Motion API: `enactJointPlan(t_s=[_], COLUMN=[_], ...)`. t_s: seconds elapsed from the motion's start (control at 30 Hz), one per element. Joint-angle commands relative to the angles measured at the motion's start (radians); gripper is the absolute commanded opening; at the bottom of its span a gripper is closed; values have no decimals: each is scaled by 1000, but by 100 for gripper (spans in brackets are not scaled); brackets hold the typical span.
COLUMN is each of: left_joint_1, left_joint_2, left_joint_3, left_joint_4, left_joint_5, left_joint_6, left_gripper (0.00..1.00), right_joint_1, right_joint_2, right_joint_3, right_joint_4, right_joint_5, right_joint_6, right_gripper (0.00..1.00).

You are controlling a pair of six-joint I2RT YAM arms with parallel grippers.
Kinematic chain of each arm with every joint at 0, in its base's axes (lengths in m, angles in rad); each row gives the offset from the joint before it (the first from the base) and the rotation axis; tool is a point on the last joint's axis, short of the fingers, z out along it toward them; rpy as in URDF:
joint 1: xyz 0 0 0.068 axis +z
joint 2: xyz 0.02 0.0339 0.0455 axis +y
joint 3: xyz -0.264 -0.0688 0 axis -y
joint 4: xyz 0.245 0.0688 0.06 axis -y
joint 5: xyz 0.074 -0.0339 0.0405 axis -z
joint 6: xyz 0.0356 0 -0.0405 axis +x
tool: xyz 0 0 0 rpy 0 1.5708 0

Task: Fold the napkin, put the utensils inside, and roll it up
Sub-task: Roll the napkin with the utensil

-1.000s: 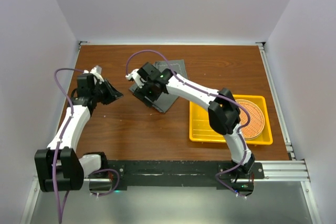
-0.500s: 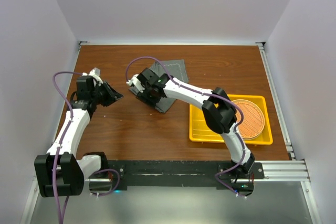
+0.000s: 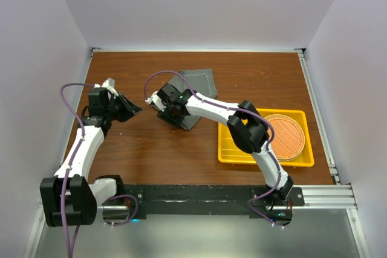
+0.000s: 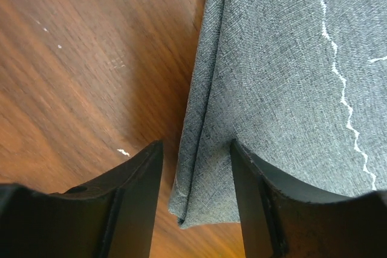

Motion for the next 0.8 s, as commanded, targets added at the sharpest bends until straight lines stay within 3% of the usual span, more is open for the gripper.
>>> enactJointPlan(t_s=[0.0,0.4,0.57,0.77], left_joint_1=[8,8,8,8], left_joint_2=[-3,3,-4,-21], left_joint_3=[-12,-15,-21,-41], left_joint_4=[44,42,39,48], left_joint_5=[-7,-19,-23,-22], left_joint_6=[-16,-19,-17,-32], left_gripper=[20,20,20,20], right_joint_1=[6,6,6,10], right_joint_2=[11,34,64,60], right_joint_3=[16,-25,-10,-33], right_joint_4=[33,84,81,94], right_joint_5=[18,130,158,193], right_joint_6=[-21,-40,-38,-34], right_gripper=[51,47,34,37])
